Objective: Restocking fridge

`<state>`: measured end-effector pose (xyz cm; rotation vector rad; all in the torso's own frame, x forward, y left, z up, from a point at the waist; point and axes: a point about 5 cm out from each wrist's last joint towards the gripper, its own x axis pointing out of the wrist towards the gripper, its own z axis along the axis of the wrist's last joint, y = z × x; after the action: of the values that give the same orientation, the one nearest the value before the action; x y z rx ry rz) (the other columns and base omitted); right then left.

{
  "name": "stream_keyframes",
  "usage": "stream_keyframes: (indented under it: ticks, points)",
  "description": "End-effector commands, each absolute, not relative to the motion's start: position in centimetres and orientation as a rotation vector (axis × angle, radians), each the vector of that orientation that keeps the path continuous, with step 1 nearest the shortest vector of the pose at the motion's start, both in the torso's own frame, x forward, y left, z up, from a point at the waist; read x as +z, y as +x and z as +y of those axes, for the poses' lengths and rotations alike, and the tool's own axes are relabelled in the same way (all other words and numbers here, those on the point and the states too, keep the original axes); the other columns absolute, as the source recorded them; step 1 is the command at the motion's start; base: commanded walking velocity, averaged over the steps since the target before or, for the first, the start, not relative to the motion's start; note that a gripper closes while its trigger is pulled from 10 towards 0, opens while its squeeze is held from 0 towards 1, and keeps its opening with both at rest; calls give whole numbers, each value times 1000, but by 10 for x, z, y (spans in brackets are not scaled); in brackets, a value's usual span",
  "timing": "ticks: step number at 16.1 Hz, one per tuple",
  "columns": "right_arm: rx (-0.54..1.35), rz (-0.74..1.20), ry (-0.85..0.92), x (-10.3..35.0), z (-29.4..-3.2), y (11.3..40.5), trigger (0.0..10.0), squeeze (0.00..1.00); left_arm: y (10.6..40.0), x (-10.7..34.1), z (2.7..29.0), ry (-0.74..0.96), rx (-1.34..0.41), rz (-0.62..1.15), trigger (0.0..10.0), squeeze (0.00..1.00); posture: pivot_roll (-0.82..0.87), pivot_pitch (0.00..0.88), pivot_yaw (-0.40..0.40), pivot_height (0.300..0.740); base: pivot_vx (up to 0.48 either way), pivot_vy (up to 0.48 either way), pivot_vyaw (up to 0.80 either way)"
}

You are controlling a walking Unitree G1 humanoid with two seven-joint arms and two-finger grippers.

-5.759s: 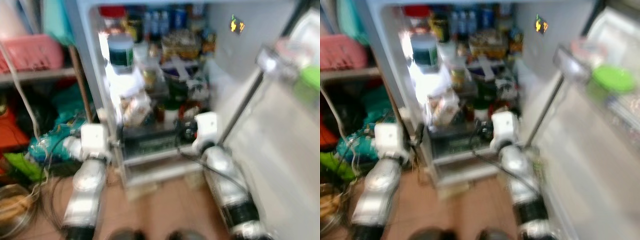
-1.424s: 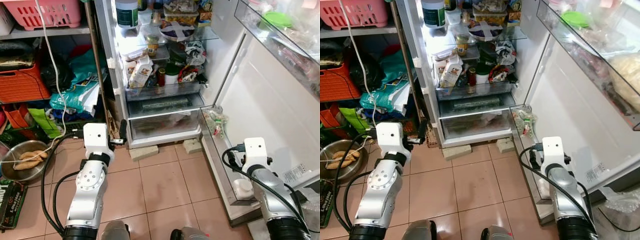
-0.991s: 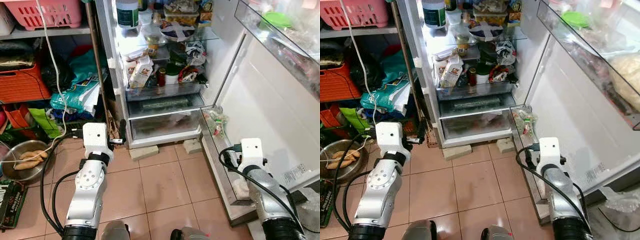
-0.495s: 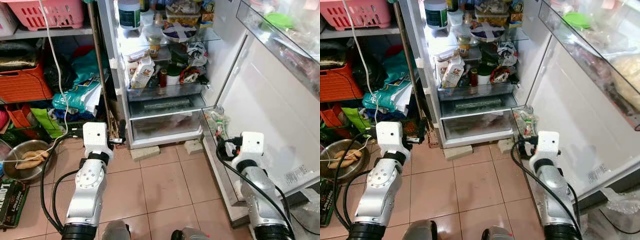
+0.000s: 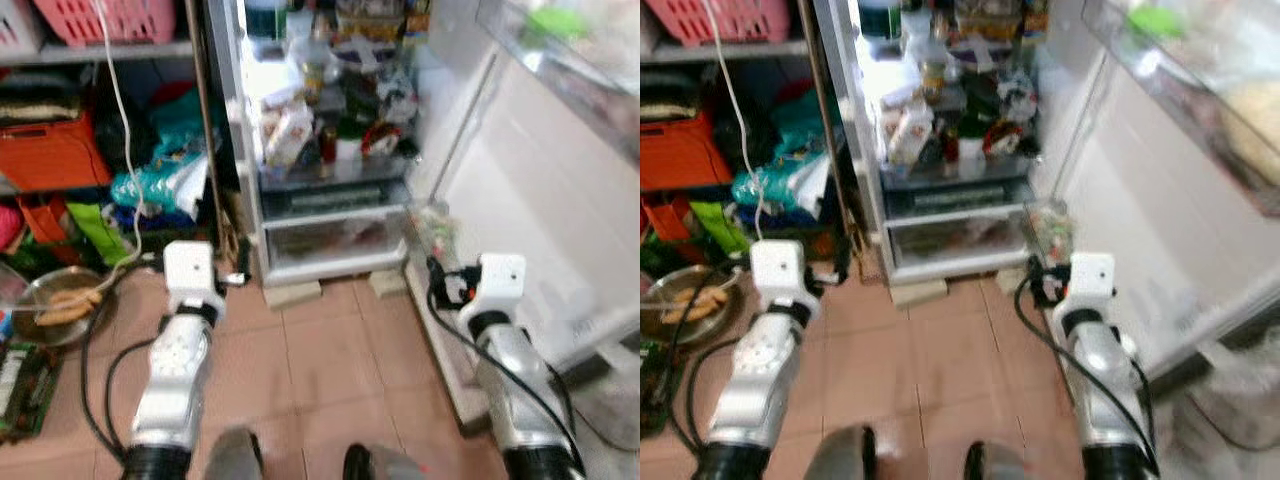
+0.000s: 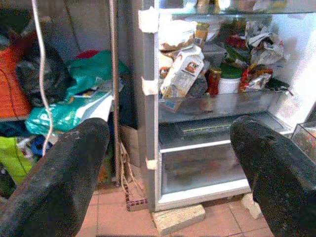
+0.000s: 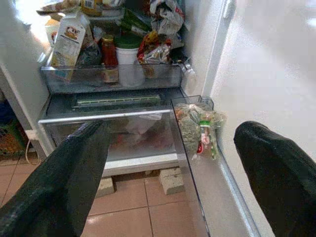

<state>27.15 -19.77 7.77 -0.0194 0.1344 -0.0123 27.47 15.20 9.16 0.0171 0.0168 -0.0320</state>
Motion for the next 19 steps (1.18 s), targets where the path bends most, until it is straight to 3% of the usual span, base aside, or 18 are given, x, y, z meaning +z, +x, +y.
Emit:
stream_keyframes:
  ticks: [1,14,19]
  points:
    - [-19,123,-28,80,-200,272,10000,0,273,88,150,9,-35,29,10000,0,66,18,-18,740,-304,-251,0]
    - [-92,90,-84,86,-208,277,10000,0,275,95,153,-26,-50,-34,10000,0,63,21,-15,740,-23,-20,0]
    - [-221,91,-185,89,-228,281,10000,0,276,93,152,-25,-48,-20,10000,0,65,21,-16,740,49,0,-800]
